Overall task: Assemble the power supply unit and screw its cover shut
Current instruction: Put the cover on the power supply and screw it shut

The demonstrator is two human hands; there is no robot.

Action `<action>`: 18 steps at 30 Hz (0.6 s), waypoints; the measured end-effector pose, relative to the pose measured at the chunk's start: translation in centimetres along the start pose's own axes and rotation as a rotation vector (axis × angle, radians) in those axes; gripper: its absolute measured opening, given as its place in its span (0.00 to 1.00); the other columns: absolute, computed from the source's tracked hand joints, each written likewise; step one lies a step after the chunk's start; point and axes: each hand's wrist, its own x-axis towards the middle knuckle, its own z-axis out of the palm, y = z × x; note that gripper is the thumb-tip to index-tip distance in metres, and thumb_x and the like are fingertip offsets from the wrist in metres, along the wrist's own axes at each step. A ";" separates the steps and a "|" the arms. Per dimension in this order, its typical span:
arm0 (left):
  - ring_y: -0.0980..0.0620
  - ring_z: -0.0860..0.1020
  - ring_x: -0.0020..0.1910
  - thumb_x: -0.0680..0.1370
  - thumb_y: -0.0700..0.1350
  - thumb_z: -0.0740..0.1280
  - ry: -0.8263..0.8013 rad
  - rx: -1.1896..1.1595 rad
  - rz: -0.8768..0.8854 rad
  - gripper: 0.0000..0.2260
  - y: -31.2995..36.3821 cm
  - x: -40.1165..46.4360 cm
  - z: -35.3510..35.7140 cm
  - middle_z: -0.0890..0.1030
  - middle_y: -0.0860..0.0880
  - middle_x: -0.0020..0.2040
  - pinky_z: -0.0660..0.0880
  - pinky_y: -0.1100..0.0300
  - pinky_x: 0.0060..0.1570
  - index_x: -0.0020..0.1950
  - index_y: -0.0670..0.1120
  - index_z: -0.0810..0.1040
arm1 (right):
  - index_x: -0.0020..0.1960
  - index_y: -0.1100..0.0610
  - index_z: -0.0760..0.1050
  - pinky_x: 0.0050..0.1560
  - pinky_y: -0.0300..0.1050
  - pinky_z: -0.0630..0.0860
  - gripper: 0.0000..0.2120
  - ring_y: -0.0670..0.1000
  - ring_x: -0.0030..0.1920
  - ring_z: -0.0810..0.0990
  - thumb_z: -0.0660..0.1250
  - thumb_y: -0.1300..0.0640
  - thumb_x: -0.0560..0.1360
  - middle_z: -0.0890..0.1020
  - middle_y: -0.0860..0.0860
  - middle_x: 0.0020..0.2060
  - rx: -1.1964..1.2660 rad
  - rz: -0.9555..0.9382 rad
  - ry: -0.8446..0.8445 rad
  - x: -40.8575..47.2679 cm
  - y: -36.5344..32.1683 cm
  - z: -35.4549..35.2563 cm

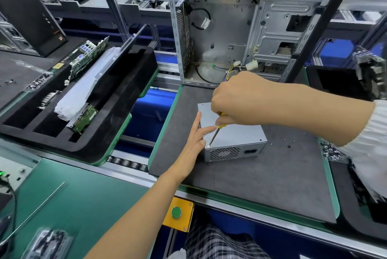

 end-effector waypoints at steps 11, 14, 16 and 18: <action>0.62 0.44 0.78 0.77 0.65 0.60 0.015 -0.029 -0.012 0.19 0.2 0.3 0.2 0.44 0.69 0.77 0.52 0.56 0.72 0.67 0.64 0.70 | 0.32 0.52 0.56 0.30 0.42 0.62 0.22 0.54 0.34 0.70 0.61 0.45 0.78 0.75 0.51 0.39 -0.005 -0.006 0.006 0.1 -0.1 0.1; 0.62 0.43 0.78 0.79 0.63 0.58 0.020 -0.006 0.017 0.18 0.0 0.2 0.2 0.44 0.67 0.78 0.52 0.61 0.69 0.69 0.63 0.69 | 0.34 0.54 0.60 0.30 0.42 0.63 0.19 0.55 0.34 0.70 0.61 0.45 0.78 0.76 0.51 0.41 -0.011 -0.004 0.013 0.1 -0.2 0.2; 0.62 0.43 0.78 0.81 0.58 0.57 0.020 0.016 0.025 0.17 -0.3 0.2 0.2 0.43 0.66 0.78 0.52 0.62 0.69 0.70 0.62 0.69 | 0.34 0.53 0.60 0.31 0.43 0.64 0.19 0.55 0.34 0.70 0.61 0.45 0.78 0.75 0.51 0.40 -0.012 0.003 0.014 0.0 -0.2 0.2; 0.62 0.43 0.78 0.82 0.57 0.57 0.023 0.024 0.027 0.16 -0.5 0.2 0.2 0.43 0.65 0.79 0.52 0.62 0.68 0.70 0.63 0.68 | 0.32 0.53 0.57 0.29 0.42 0.62 0.22 0.55 0.35 0.70 0.60 0.44 0.78 0.73 0.50 0.39 -0.017 0.012 0.015 -0.2 -0.1 0.0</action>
